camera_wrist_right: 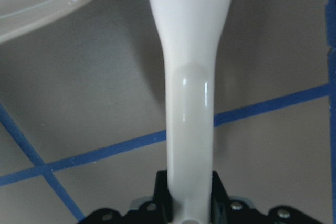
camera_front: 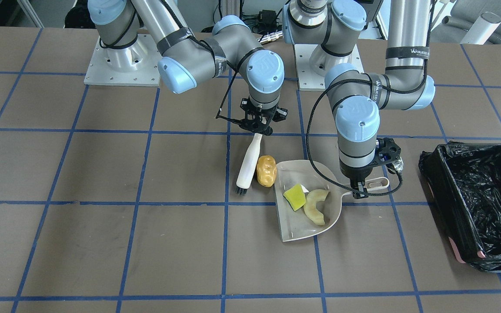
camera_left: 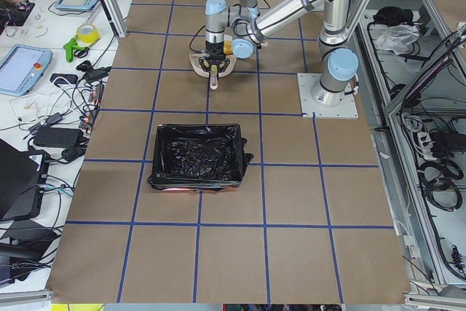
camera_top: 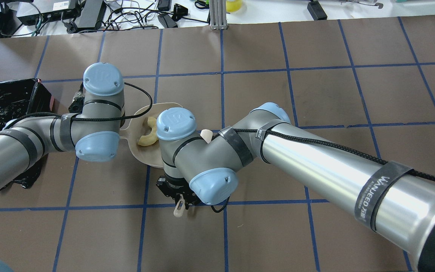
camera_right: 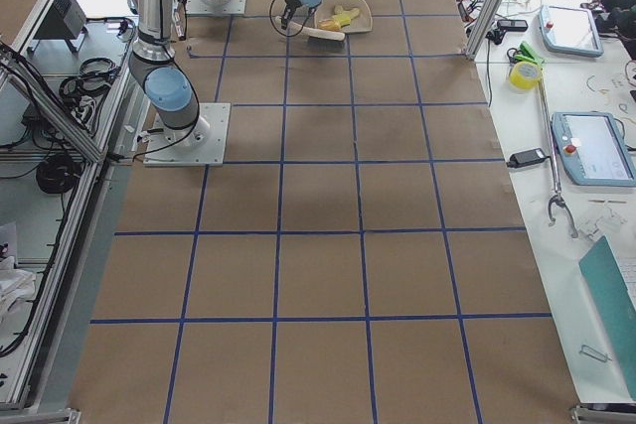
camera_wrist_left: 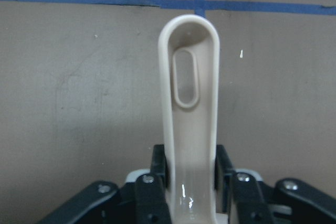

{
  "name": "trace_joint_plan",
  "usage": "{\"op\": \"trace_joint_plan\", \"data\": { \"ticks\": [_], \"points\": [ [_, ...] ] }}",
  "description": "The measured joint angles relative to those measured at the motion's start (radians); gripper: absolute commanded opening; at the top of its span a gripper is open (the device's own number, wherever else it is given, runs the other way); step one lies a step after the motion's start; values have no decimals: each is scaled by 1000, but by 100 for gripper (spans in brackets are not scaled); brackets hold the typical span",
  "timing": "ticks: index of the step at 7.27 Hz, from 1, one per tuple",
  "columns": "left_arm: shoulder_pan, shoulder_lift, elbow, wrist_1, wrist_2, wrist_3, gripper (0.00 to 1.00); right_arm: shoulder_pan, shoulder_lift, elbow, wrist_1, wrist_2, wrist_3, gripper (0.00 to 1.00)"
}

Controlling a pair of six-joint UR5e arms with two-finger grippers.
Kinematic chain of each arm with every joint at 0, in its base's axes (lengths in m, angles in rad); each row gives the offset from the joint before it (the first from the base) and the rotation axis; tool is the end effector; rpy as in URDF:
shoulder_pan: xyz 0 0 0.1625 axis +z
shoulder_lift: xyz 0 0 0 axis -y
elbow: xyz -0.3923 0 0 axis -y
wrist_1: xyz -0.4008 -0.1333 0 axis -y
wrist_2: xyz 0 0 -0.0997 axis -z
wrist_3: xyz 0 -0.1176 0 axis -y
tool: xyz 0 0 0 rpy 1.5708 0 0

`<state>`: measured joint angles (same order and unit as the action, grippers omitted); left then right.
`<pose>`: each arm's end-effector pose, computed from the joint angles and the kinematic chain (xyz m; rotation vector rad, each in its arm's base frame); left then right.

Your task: Sweep and dump trash into bin

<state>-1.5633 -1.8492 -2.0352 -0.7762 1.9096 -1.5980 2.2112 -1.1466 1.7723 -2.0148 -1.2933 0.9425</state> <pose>-0.0904 -0.5090 0.1630 -2.1043 2.0146 -0.4086 0.4697 -0.3533 0.1560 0.4949 2.9950 0.4959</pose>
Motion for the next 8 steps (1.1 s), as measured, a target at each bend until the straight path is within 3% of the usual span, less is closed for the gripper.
{"op": "trace_joint_plan", "data": {
  "ticks": [4,8],
  "points": [
    [-2,2,-1,1,0,-4,0,0,106,-162,-2,39,9,0],
    [1,-15,44,1,-9,5,0,-3,132,-206,18,15,-168,0]
  ]
}}
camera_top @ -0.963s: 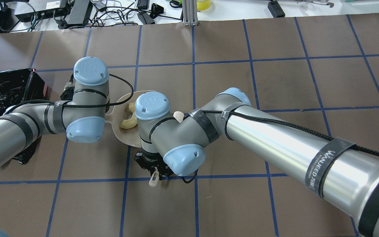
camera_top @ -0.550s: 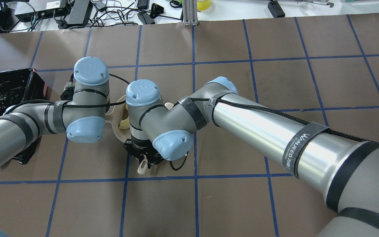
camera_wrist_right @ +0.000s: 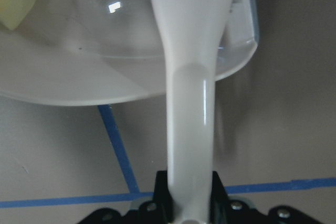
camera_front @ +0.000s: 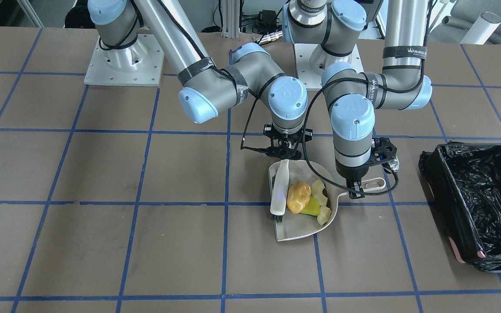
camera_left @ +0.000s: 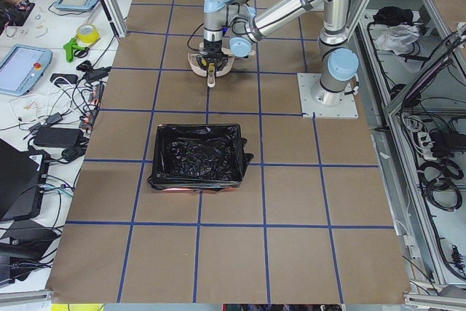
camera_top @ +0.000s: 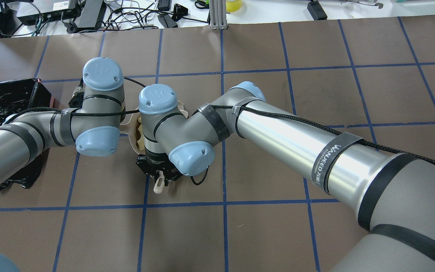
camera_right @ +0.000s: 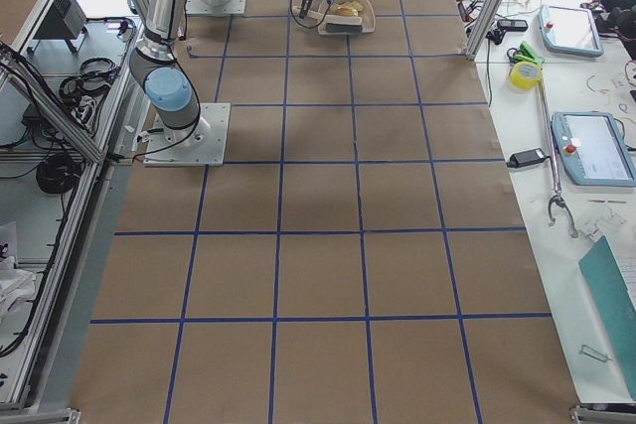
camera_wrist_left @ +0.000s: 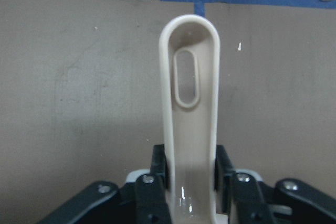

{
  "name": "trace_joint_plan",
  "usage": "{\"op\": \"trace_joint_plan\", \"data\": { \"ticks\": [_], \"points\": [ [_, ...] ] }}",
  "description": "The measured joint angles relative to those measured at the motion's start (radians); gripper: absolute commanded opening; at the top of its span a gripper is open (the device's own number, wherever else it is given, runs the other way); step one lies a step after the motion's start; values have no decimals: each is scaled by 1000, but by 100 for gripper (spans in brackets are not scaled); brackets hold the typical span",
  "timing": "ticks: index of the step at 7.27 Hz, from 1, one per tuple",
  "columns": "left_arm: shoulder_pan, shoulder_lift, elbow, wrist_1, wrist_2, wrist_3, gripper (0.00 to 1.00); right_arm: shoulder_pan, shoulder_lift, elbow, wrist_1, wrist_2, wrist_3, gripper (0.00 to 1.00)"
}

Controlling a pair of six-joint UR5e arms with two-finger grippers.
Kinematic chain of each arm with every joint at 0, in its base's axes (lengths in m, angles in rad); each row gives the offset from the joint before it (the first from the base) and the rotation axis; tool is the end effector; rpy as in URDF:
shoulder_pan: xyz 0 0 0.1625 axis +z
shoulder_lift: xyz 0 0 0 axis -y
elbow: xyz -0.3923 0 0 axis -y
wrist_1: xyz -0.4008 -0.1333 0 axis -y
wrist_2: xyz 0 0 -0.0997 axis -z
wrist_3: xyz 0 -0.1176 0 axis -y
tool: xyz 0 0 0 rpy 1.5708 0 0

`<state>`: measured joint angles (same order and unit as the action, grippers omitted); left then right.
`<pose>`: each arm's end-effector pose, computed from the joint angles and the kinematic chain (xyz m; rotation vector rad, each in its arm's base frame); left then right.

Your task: Sweep and dump trash into bin

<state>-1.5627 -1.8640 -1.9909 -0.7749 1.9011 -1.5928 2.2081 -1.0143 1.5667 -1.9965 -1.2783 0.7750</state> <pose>-0.0909 -0.5258 0.1732 -2.1217 2.0306 -0.4337 0.5111 -0.4093 0.1610 0.2321 2.9618 0.4273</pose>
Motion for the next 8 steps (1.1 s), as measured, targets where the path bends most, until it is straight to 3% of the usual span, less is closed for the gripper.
{"op": "trace_joint_plan", "data": {
  "ticks": [4,8],
  "points": [
    [2,-6,7,0,-2,5,0,-12,-27,-2,123,-160,-204,0],
    [4,-3,21,-11,-59,10,0,-27,-48,2,178,-217,-273,0]
  ]
}}
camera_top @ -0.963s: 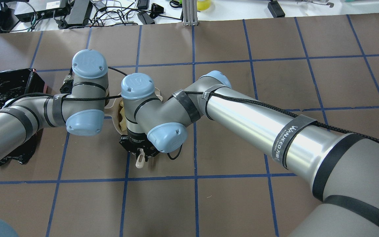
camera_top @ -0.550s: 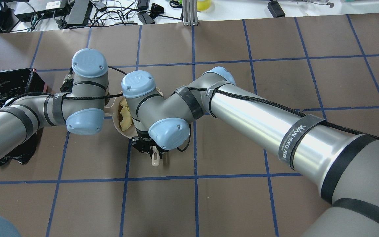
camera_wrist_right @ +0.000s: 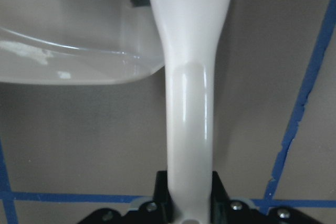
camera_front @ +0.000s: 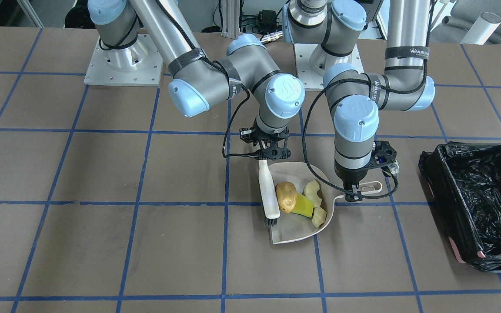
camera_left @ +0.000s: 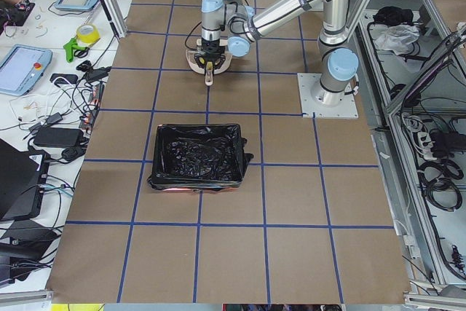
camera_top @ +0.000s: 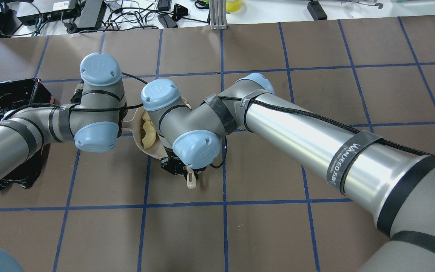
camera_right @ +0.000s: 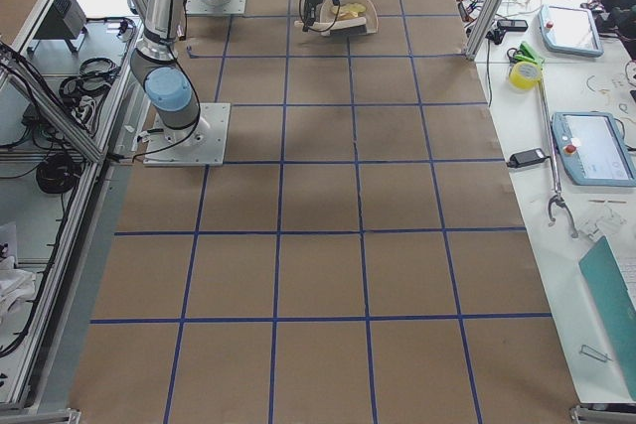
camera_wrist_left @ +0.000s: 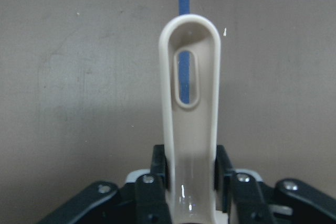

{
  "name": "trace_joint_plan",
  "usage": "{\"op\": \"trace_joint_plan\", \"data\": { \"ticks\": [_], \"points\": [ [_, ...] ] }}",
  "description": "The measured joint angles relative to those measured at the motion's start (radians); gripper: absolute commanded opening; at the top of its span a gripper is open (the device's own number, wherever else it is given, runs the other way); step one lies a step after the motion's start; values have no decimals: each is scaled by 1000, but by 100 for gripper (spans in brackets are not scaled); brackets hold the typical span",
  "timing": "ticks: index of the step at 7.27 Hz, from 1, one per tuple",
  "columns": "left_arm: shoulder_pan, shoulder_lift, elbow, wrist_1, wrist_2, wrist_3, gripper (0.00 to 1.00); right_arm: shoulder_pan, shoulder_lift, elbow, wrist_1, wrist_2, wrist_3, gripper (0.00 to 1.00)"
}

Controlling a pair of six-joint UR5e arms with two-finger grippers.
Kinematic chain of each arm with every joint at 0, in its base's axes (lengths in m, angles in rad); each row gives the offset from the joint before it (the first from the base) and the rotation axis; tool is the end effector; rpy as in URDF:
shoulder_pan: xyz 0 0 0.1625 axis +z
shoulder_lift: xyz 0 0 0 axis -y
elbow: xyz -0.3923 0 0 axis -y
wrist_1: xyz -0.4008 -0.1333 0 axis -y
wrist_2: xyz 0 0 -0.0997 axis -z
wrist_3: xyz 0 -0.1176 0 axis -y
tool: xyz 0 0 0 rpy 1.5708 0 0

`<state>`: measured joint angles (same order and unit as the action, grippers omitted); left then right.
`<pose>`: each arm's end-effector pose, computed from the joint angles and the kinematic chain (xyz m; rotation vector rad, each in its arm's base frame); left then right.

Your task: Sweep and dump trash into bin

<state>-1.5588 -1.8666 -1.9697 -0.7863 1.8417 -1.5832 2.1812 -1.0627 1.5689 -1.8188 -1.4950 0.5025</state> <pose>-0.0954 -0.5329 0.1773 -2.1521 2.0746 -0.3831 0.4649 -0.4166 0.1721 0.1492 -3.0401 -0.3965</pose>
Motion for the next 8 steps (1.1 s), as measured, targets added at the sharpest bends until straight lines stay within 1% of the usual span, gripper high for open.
{"op": "trace_joint_plan", "data": {
  "ticks": [2,4,6,8],
  "points": [
    [1,0,1,-1,-5,1,0,-48,-44,7,64,-11,-36,0],
    [3,0,3,-1,-5,2,0,-99,-85,9,132,-39,-68,0],
    [5,0,3,-1,-7,3,0,-123,-105,12,164,-66,-109,0],
    [9,3,3,-1,-5,18,0,-138,-111,17,174,-74,-127,0]
  ]
}}
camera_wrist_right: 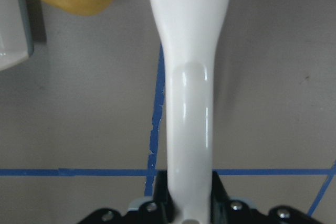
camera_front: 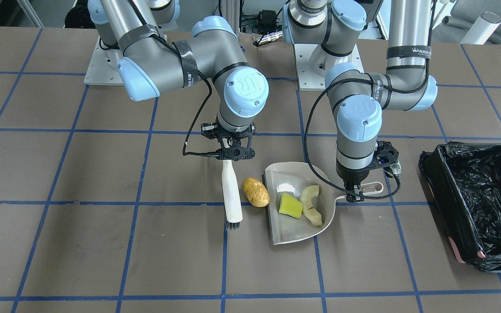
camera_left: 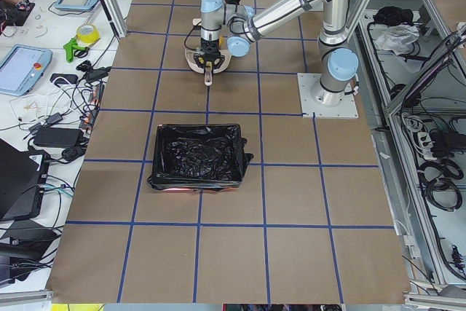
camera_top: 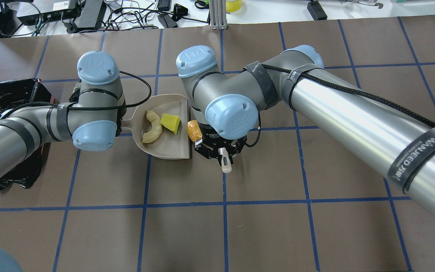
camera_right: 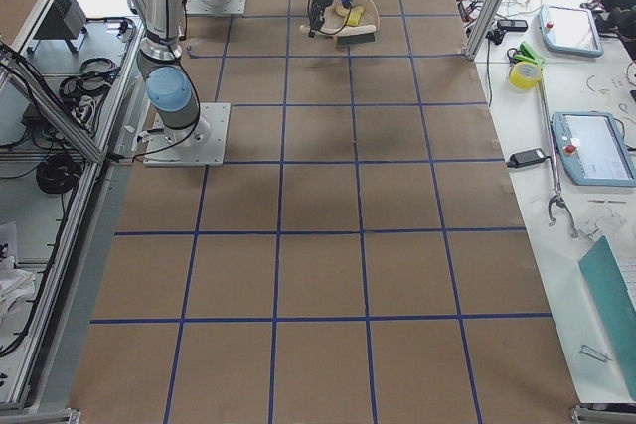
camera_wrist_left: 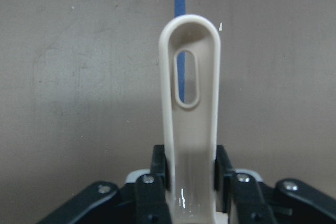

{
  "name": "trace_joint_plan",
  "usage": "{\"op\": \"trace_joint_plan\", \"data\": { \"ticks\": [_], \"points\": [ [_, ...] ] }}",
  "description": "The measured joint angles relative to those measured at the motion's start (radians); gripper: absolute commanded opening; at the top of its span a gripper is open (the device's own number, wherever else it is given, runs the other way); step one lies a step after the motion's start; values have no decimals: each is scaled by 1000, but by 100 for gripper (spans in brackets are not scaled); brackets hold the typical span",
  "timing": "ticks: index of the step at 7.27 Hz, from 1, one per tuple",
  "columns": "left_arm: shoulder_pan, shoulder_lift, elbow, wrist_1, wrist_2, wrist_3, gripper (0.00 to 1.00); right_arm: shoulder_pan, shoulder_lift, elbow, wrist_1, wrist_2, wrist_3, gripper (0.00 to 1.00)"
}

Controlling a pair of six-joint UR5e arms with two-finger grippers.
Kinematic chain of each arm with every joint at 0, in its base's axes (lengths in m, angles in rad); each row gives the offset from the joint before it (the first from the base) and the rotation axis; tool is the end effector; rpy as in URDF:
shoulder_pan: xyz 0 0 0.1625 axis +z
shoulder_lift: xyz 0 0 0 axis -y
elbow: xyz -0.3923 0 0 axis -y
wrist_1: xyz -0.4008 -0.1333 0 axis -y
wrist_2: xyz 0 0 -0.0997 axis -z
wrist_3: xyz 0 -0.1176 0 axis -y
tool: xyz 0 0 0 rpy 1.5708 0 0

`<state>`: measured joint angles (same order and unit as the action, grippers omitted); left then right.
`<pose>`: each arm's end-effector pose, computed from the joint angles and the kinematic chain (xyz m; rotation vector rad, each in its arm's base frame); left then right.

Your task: Sweep and dump trash into bin

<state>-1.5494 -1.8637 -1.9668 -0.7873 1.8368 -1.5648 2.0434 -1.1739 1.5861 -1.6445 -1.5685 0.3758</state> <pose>-0.0910 -0.5347 0.1798 -2.1458 2.0864 -0.3808 0.3802 -0.4502 0.2197 0.1431 -2.9654 -0.4638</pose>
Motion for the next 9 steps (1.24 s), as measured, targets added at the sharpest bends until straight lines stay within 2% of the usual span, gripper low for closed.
{"op": "trace_joint_plan", "data": {
  "ticks": [5,9],
  "points": [
    [6,0,-4,-35,95,117,0,-33,7,134,-39,32,114,1],
    [6,-21,-3,-37,120,52,0,44,49,121,-144,143,232,1]
  ]
}}
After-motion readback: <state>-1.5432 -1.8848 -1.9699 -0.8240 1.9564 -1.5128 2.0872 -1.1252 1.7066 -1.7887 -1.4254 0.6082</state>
